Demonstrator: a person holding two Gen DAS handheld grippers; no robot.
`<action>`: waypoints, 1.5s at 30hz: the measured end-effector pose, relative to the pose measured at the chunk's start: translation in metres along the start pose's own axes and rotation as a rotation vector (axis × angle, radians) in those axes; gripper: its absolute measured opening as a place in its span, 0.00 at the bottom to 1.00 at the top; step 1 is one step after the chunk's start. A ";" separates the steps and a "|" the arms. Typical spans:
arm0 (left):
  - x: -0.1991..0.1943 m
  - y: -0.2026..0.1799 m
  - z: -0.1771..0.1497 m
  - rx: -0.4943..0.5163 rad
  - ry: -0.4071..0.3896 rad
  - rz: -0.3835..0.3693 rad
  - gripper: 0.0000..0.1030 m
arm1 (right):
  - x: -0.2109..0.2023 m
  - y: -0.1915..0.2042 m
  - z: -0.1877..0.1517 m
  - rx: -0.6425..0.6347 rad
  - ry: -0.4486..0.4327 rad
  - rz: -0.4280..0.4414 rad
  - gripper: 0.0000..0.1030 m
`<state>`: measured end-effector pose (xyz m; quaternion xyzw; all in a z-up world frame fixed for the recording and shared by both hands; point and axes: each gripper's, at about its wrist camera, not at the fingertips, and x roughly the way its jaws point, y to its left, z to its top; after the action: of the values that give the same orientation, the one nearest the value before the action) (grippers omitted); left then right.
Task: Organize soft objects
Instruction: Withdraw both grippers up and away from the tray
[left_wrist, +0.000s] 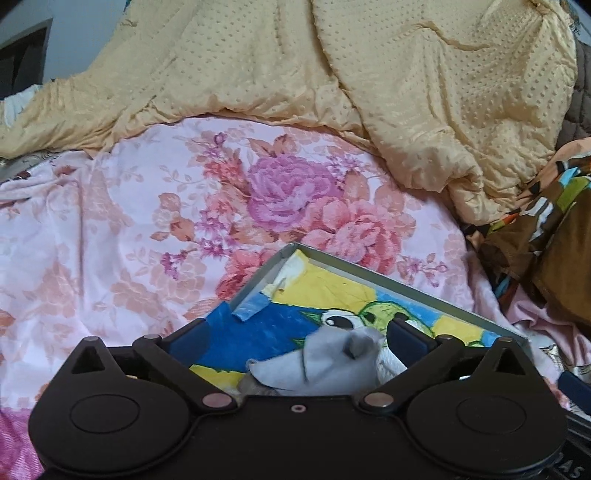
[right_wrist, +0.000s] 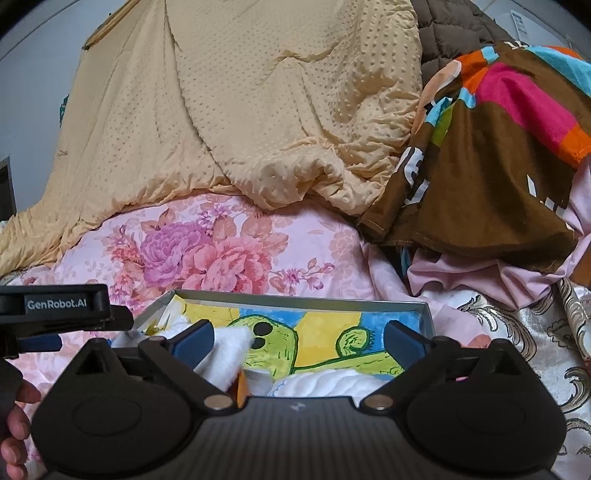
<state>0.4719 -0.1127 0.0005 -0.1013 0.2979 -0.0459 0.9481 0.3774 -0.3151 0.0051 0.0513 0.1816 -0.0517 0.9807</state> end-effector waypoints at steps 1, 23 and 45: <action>0.000 0.000 0.000 0.003 -0.001 0.007 0.98 | 0.000 -0.001 0.000 0.002 0.003 0.005 0.98; -0.055 0.005 -0.018 0.007 -0.074 0.051 0.99 | -0.045 -0.008 0.004 0.029 -0.049 0.024 1.00; -0.168 0.028 -0.056 0.002 -0.193 0.083 0.99 | -0.148 -0.003 -0.004 0.091 -0.093 0.059 1.00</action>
<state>0.3029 -0.0697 0.0430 -0.0917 0.2091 0.0028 0.9736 0.2385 -0.3050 0.0549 0.0989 0.1316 -0.0332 0.9858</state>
